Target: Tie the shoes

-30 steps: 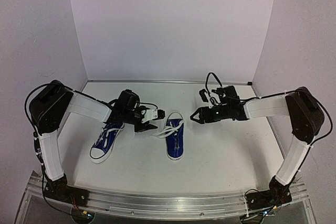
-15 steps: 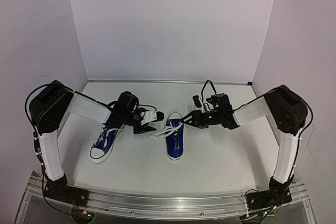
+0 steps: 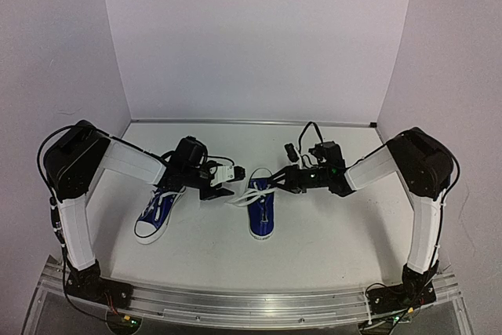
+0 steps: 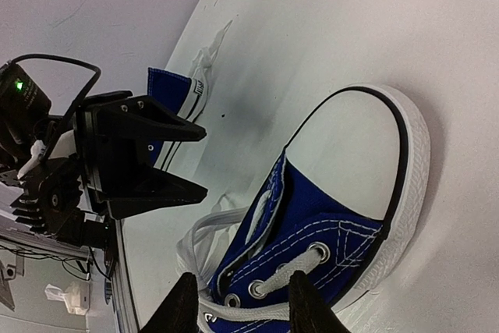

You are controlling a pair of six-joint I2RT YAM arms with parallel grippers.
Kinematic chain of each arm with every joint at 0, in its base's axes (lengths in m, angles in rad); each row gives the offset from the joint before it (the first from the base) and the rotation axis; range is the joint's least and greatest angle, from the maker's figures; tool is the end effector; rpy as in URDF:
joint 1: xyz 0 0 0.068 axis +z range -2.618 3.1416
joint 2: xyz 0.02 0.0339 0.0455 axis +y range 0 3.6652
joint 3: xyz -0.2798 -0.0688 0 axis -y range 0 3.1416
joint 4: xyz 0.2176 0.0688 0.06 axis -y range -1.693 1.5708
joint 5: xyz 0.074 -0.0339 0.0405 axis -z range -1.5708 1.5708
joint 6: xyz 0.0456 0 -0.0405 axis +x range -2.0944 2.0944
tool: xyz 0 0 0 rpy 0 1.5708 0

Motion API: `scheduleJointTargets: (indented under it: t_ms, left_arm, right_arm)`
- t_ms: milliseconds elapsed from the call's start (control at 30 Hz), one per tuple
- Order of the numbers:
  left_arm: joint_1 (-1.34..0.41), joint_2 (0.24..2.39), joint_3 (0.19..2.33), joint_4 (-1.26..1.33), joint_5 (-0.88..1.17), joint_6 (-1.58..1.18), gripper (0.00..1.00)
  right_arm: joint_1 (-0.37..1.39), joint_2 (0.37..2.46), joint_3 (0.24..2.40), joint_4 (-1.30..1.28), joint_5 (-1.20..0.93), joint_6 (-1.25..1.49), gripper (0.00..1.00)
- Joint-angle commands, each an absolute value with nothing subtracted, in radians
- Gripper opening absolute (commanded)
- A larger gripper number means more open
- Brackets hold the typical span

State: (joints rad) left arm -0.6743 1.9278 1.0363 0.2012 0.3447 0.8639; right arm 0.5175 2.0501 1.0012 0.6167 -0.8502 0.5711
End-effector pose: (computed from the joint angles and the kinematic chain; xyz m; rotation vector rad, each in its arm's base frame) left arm 0.2961 -0.2564 0.1696 1.6756 1.4692 -0.2858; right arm 0.3342 0.2297 0.1595 -0.5519 2.1153 1.5091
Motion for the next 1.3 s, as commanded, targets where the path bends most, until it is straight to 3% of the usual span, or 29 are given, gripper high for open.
scheduleJointTargets:
  t_ms: [0, 100, 367, 900, 1267]
  left_arm:
    - [-0.675, 1.919, 1.044, 0.224, 0.351, 0.861, 0.49]
    - [-0.675, 1.919, 1.046, 0.223, 0.351, 0.862, 0.49]
    - [-0.675, 1.919, 1.057, 0.216, 0.354, 0.862, 0.49]
    - [-0.675, 1.936, 1.071, 0.212, 0.359, 0.863, 0.49]
    - [-0.675, 1.942, 1.075, 0.204, 0.357, 0.867, 0.49]
  right_arm:
    - [0.52, 2.06, 1.003, 0.669, -0.863, 0.583, 0.47]
    - [0.52, 2.063, 0.993, 0.669, -0.847, 0.579, 0.52]
    - [0.52, 2.069, 0.973, 0.671, -0.809, 0.589, 0.55]
    - [0.52, 2.013, 0.923, 0.813, -0.902, 0.707, 0.35]
    - [0.52, 1.997, 0.935, 0.832, -0.915, 0.737, 0.36]
